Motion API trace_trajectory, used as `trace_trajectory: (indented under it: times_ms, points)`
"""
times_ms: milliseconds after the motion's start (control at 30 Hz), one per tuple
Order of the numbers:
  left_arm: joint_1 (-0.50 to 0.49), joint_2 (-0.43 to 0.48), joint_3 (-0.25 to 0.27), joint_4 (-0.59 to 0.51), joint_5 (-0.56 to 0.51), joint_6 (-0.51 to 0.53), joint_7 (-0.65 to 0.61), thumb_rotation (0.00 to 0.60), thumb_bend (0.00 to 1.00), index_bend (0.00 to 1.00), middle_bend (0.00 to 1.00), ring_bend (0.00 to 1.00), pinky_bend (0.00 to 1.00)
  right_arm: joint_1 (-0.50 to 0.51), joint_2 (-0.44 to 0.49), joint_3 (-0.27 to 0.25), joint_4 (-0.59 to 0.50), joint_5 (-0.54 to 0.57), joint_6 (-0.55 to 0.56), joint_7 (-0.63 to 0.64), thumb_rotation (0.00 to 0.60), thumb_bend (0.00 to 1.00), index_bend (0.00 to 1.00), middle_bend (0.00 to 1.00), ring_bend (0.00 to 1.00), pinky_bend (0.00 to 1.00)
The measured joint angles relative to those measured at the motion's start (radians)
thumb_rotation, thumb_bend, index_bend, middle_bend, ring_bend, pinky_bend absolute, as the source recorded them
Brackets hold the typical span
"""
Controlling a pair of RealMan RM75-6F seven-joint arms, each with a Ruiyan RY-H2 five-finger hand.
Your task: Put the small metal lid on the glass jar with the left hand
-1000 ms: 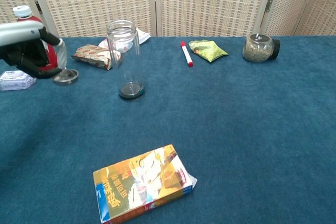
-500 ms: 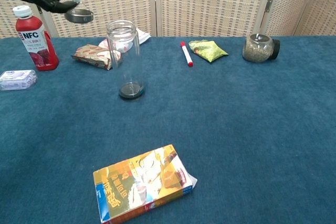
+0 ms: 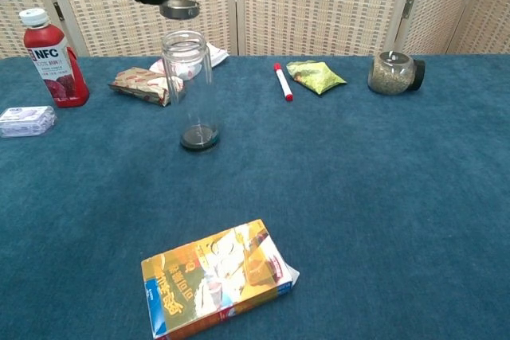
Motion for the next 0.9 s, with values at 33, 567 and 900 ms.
trace_trajectory:
  times_ms: [33,567,900]
  points:
    - [-0.008,-0.008,0.001,0.01,-0.007,-0.003,0.004,0.6,0.46,0.61,1.0,1.0,1.0,-0.001,0.001,0.0,-0.001,0.001,0.001,-0.001,0.6,0.42,0.05,0.23,0.06,0.13]
    - [-0.077,-0.091,0.04,0.157,-0.078,-0.024,0.05,0.6,0.46,0.61,1.0,1.0,1.0,-0.01,0.001,-0.001,0.008,0.015,0.0,0.009,0.6,0.42,0.05,0.23,0.06,0.13]
    - [-0.07,-0.077,0.058,0.173,-0.081,-0.016,0.047,0.6,0.46,0.61,1.0,1.0,1.0,-0.011,-0.005,-0.001,0.016,0.017,-0.003,0.014,0.6,0.42,0.05,0.23,0.06,0.13]
